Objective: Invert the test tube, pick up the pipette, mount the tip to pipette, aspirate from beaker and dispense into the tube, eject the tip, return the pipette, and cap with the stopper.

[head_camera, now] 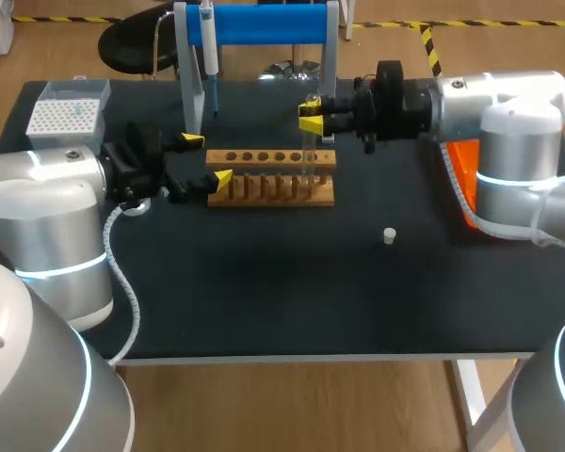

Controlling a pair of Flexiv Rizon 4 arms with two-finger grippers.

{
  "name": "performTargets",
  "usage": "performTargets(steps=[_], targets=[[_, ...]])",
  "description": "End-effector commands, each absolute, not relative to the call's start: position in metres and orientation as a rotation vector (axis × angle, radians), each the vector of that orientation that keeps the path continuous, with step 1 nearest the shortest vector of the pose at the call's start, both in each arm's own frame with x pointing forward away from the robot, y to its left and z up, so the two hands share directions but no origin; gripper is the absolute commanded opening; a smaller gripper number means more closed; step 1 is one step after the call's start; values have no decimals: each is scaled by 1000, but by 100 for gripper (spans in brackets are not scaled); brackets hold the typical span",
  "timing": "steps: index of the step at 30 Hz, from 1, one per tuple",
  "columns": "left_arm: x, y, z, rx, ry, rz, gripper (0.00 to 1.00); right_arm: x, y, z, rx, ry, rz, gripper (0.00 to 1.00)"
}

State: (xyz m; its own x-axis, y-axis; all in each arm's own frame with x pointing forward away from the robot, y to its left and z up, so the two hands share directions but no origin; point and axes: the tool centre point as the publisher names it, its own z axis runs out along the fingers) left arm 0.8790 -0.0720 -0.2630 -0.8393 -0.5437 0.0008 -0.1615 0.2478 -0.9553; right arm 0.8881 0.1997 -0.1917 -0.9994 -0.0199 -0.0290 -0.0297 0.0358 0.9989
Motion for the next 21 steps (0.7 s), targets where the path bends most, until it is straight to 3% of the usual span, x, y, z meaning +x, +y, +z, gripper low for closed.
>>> performTargets(steps=[1, 6, 21], targets=[[879, -73, -265, -651, 2189, -1618, 100, 888, 199, -191, -53, 2257, 2174, 0], [879, -73, -265, -651, 2189, -1618, 100, 888, 199, -191, -53, 2257, 2174, 0], [879, -73, -265, -651, 2189, -1618, 100, 921, 197, -189, 1294, 2572, 2351, 0]])
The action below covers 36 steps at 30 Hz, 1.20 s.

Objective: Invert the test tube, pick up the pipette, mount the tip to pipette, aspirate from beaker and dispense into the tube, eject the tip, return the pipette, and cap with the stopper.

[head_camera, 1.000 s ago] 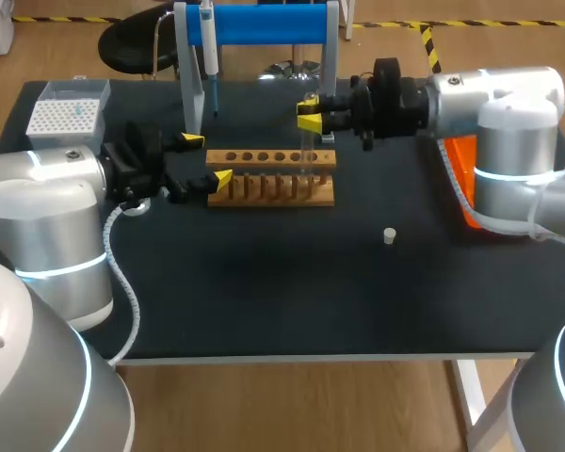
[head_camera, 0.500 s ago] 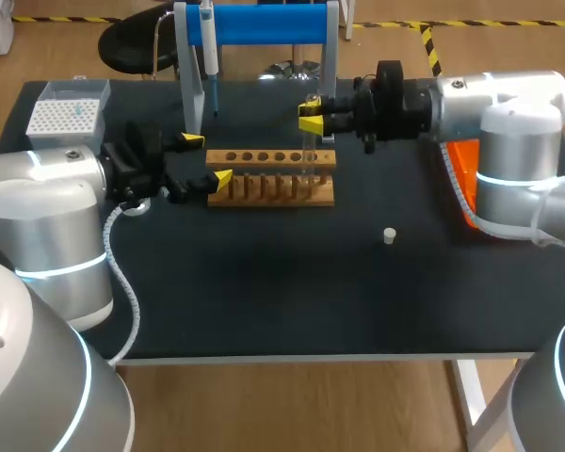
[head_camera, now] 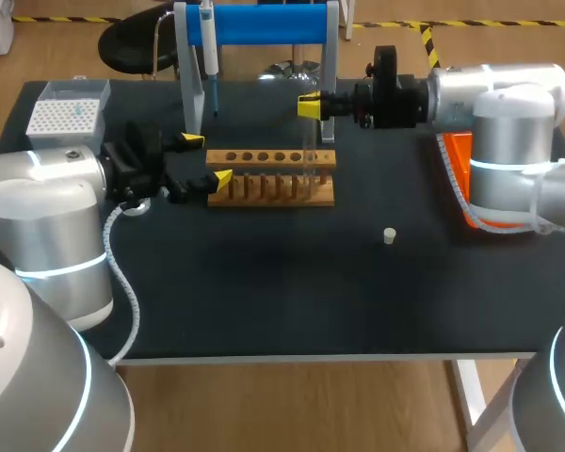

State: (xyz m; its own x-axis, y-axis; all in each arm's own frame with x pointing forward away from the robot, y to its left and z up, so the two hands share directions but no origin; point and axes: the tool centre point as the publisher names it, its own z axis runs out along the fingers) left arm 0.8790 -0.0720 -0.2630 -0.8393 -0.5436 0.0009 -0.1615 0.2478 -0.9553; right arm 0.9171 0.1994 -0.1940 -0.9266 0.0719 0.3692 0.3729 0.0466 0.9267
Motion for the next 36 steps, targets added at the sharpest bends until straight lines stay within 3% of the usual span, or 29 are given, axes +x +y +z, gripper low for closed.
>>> performTargets(steps=[1, 17, 36], targets=[[879, -73, -265, -651, 2189, -1618, 100, 921, 197, -189, -916, -1752, -1598, 0], [879, -73, -265, -651, 2189, -1618, 100, 912, 191, -194, -1071, -1450, -1313, 0], [879, -73, -265, -651, 2189, -1618, 100, 905, 193, -208, -1082, -1388, -1279, 0]])
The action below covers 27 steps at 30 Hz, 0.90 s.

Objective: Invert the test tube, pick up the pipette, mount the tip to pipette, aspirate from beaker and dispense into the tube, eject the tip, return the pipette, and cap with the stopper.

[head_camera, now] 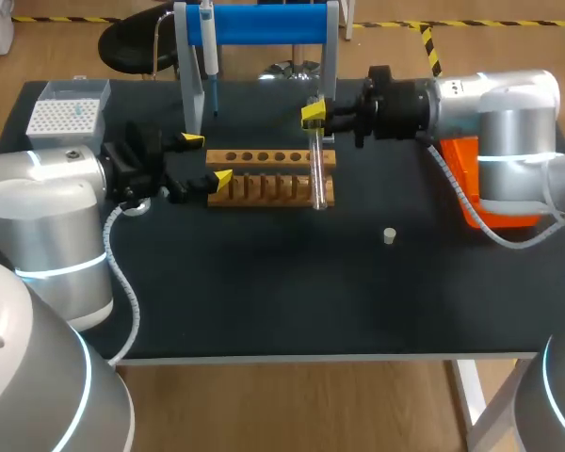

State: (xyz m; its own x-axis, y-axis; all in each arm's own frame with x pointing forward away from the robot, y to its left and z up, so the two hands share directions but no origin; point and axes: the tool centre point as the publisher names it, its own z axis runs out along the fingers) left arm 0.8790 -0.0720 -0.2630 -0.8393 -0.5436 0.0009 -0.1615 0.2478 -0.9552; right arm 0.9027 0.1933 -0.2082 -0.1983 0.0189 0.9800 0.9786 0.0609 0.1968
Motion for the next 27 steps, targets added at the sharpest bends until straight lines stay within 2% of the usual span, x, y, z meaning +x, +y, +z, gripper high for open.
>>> performTargets(steps=[1, 27], targets=[[879, -73, -265, -651, 2189, -1618, 100, 905, 193, -209, -1082, -1387, -1279, 0], [879, -73, -265, -651, 2189, -1618, 100, 905, 193, -216, -1194, -1215, -1172, 0]])
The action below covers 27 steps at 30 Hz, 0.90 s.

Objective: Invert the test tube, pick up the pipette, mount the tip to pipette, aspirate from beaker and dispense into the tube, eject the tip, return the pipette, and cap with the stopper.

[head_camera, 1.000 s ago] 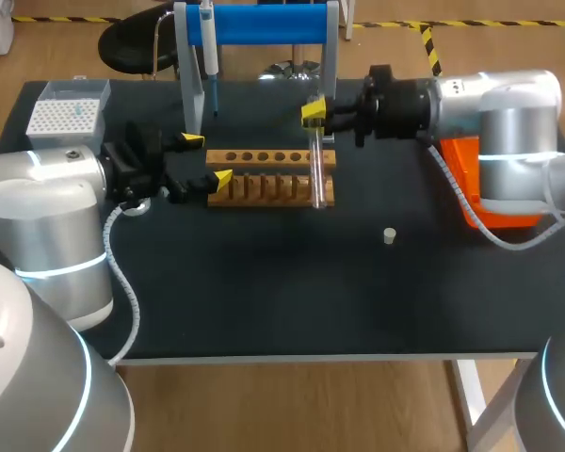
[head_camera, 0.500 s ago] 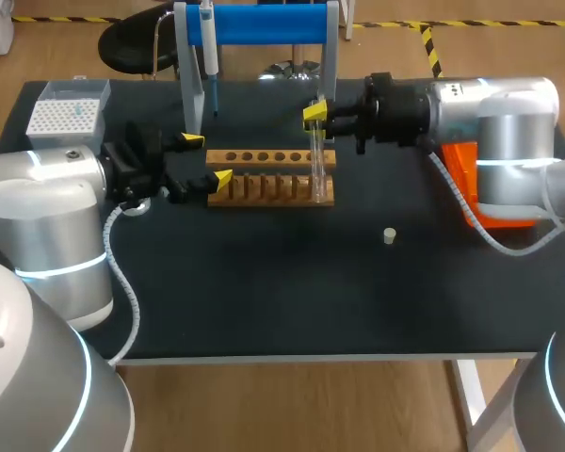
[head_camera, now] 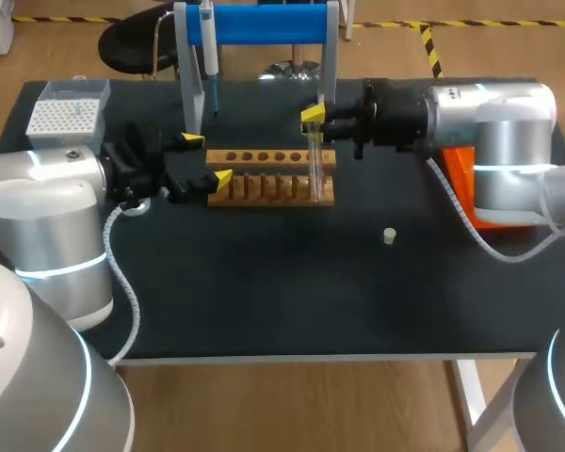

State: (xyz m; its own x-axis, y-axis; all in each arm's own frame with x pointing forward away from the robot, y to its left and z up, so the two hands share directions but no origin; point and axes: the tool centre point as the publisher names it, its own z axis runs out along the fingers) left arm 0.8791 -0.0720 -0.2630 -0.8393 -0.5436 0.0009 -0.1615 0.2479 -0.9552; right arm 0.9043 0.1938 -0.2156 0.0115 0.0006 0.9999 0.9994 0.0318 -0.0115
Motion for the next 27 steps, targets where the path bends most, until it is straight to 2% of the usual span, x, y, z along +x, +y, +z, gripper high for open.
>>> performTargets(steps=[1, 27], targets=[[879, -73, -265, -651, 2189, -1618, 100, 905, 193, -216, -1194, -1214, -1171, 0], [879, -73, -265, -651, 2189, -1618, 100, 904, 191, -214, -1190, -1203, -1177, 0]])
